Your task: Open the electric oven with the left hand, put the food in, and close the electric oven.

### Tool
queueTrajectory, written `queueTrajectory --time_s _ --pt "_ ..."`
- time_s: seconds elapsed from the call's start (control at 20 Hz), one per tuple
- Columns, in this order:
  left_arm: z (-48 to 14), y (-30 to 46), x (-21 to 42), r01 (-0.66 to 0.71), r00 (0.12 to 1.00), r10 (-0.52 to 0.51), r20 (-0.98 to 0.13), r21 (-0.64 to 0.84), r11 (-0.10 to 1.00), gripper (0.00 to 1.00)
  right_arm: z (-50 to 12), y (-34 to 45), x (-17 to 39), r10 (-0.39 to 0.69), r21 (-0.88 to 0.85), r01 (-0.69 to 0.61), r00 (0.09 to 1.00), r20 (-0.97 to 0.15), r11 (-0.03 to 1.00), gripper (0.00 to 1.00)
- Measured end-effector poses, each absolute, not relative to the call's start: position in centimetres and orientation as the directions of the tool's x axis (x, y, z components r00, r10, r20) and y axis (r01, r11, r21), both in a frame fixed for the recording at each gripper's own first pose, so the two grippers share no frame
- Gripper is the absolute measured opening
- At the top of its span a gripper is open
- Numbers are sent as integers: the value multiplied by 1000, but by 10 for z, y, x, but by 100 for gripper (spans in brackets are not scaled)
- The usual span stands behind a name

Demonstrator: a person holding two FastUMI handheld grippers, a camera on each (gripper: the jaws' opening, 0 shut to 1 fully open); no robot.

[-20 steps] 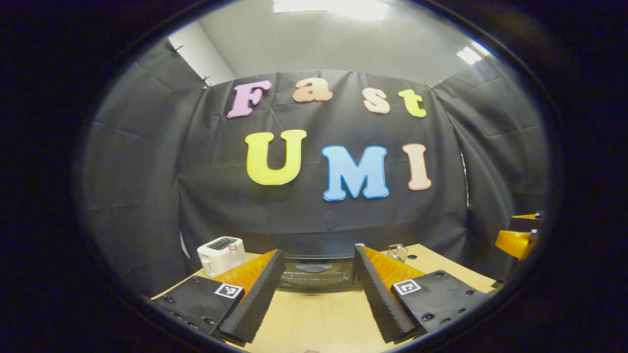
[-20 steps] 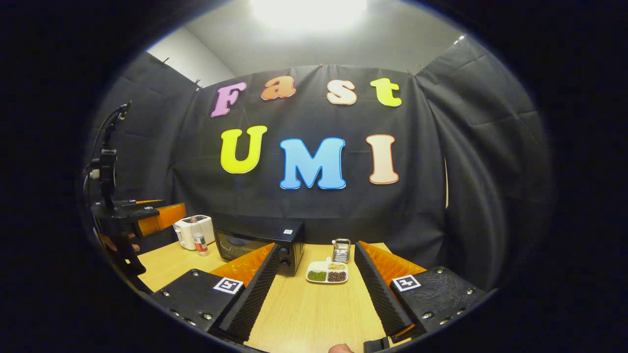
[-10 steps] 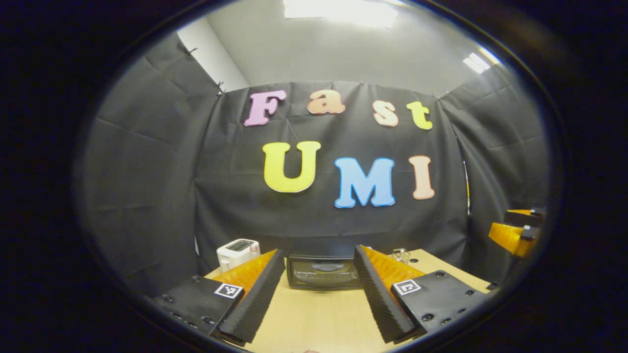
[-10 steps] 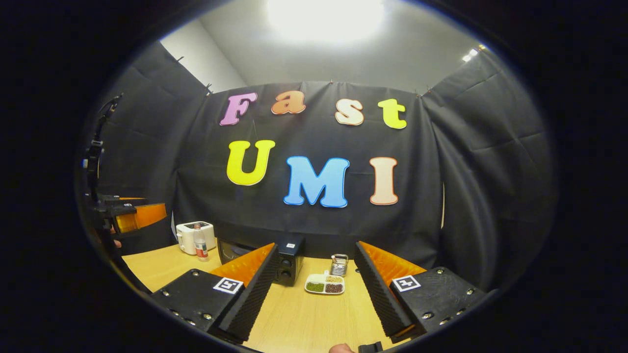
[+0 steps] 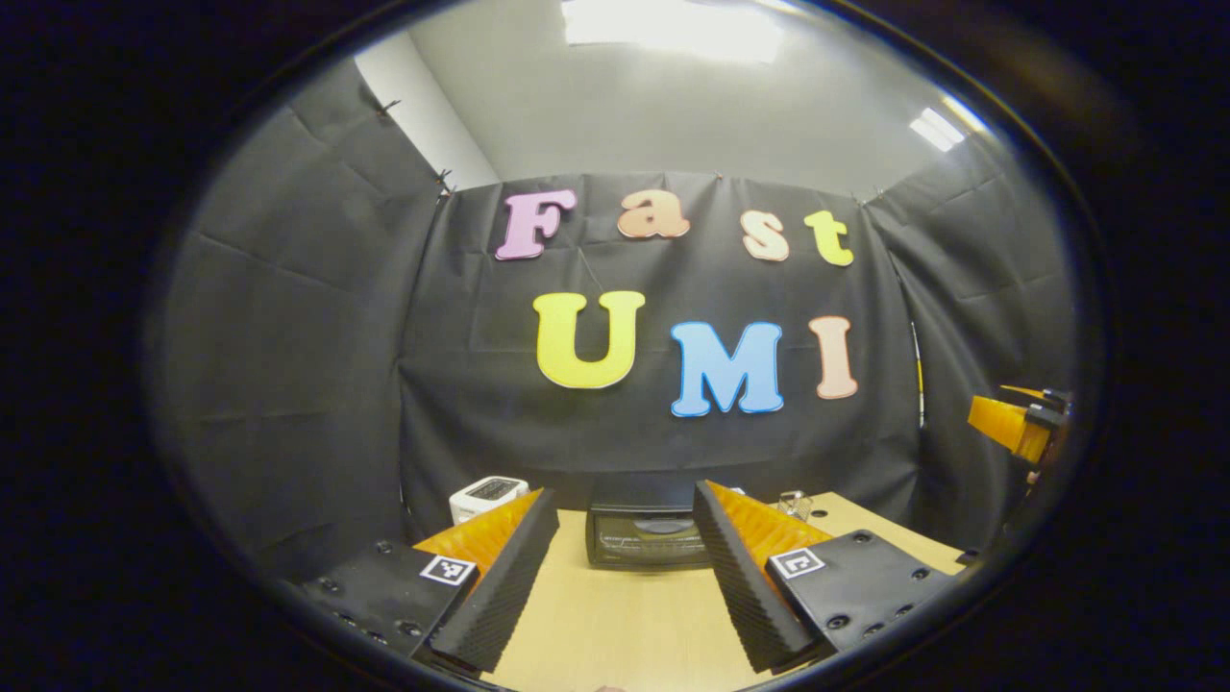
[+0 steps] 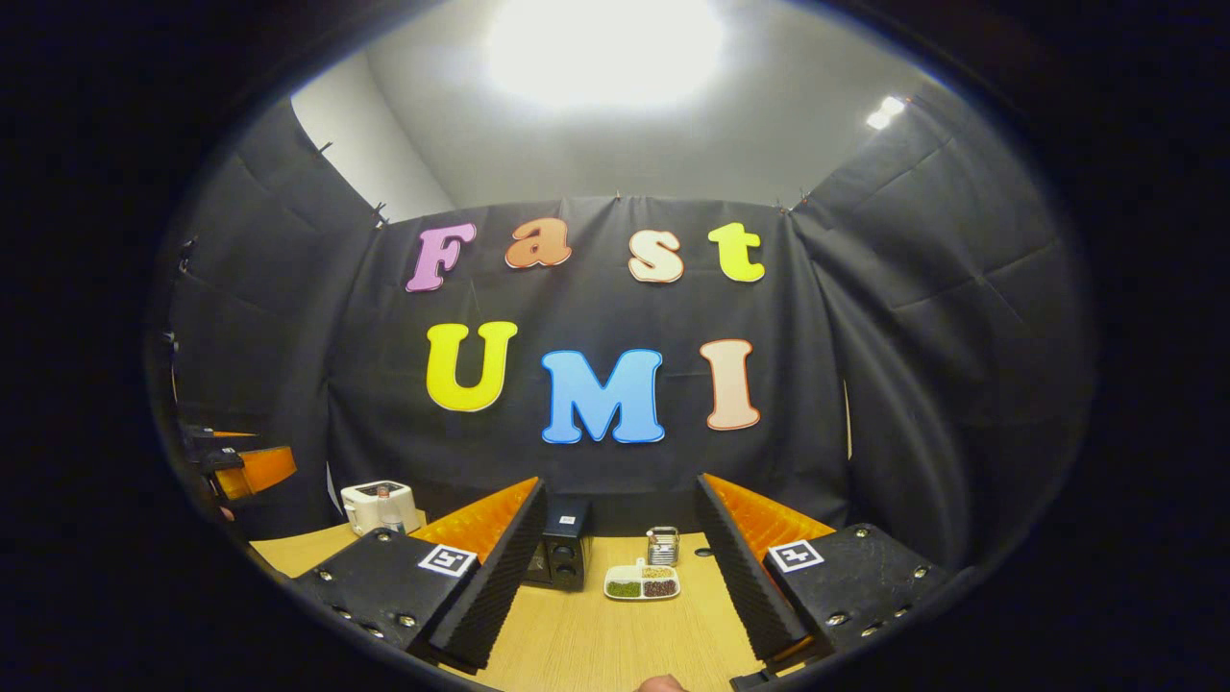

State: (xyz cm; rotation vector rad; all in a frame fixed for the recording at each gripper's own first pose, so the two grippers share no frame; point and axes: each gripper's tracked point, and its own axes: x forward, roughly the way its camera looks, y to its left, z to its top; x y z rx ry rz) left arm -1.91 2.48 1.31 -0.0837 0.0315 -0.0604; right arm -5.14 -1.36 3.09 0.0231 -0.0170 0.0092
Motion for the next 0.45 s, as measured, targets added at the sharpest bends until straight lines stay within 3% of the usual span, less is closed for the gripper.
queueTrajectory --time_s 0.45 --pt "8 39 -21 43 998 -47 -34 -93 995 100 30 -15 -49 -20 45 20 1000 13 999 95"
